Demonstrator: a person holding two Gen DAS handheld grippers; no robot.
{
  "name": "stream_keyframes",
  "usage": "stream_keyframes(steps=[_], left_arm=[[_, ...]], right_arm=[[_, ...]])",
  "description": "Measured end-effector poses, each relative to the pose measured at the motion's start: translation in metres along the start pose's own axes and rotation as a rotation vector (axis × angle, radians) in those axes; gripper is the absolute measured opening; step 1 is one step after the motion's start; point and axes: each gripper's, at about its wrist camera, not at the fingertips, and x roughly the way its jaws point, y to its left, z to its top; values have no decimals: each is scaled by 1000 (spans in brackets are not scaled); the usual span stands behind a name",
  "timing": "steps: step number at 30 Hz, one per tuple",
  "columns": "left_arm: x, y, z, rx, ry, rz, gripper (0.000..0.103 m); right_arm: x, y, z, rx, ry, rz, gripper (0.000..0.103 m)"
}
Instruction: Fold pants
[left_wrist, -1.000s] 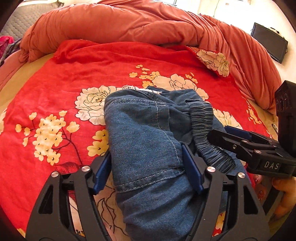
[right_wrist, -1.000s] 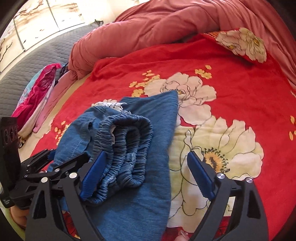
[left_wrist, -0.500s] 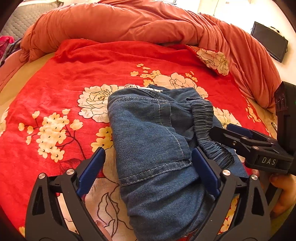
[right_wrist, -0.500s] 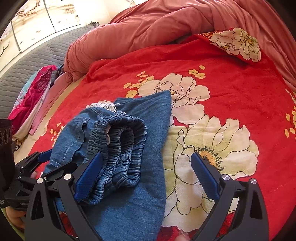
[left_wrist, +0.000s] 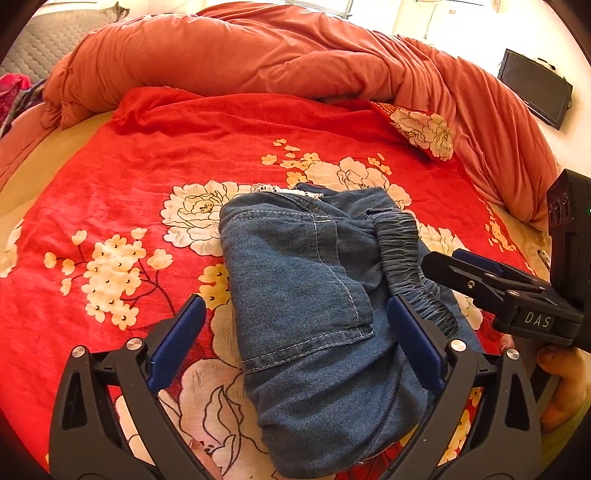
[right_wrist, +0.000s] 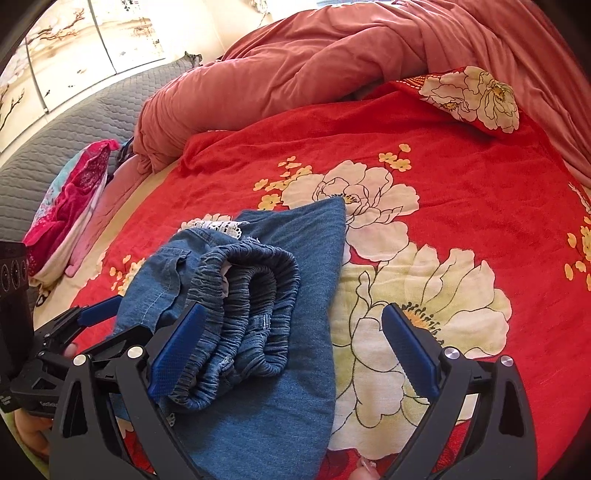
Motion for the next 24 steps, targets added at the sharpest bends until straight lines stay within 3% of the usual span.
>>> stream_keyframes(steps=[24], left_arm=[[-27, 5, 11, -12, -47, 38, 93]], right_arm=[[-26, 12, 9, -27, -102, -22, 98]])
